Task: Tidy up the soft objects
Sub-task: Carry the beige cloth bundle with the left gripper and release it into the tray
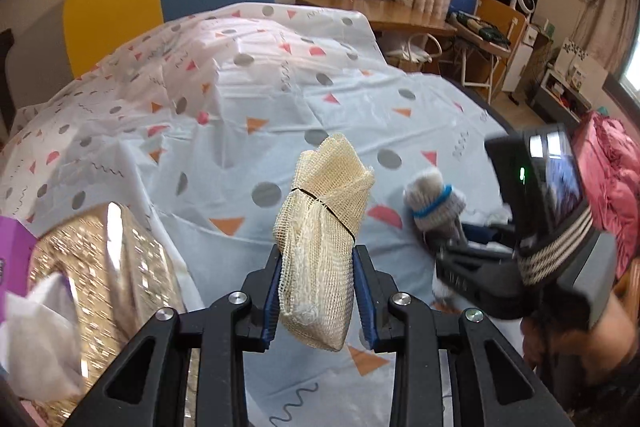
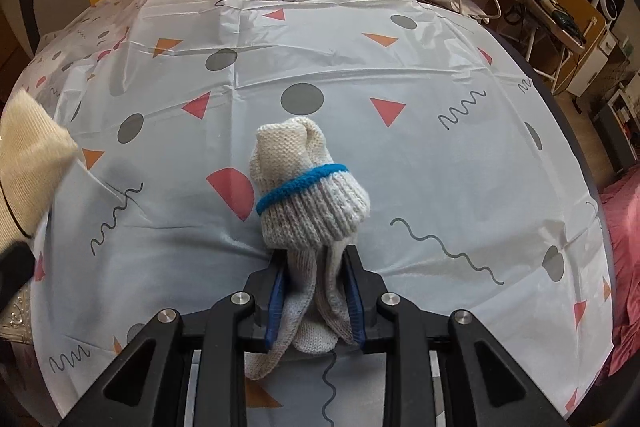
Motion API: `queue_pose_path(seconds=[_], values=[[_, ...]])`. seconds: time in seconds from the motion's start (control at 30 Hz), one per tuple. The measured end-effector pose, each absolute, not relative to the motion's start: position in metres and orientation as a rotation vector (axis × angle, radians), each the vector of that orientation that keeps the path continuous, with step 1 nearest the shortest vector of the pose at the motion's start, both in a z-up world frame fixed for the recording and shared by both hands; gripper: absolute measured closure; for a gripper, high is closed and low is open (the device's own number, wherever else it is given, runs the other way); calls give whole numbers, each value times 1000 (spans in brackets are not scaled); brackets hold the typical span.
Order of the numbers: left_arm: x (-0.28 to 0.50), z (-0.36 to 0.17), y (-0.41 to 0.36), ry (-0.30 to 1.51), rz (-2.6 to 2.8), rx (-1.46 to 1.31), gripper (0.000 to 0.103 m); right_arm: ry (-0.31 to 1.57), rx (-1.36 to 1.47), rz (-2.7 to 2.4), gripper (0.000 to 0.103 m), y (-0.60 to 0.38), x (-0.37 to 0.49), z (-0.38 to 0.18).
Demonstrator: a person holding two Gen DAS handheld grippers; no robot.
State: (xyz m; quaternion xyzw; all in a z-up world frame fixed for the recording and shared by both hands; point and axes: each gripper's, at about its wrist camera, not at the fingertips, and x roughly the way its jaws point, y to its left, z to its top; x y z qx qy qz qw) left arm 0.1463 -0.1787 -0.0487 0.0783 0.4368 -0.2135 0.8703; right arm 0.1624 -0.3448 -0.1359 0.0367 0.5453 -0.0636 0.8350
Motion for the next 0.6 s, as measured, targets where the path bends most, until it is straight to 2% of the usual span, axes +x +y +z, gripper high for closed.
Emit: queue_pose_path(seconds=[0.3,0.6], values=[[165,7,-150,828,-393,96,70,1149,50,-133,77,-342,158,-134],[202,46,-85,779,-255,28,70,1147,52,-130,77,-344,161,-135]])
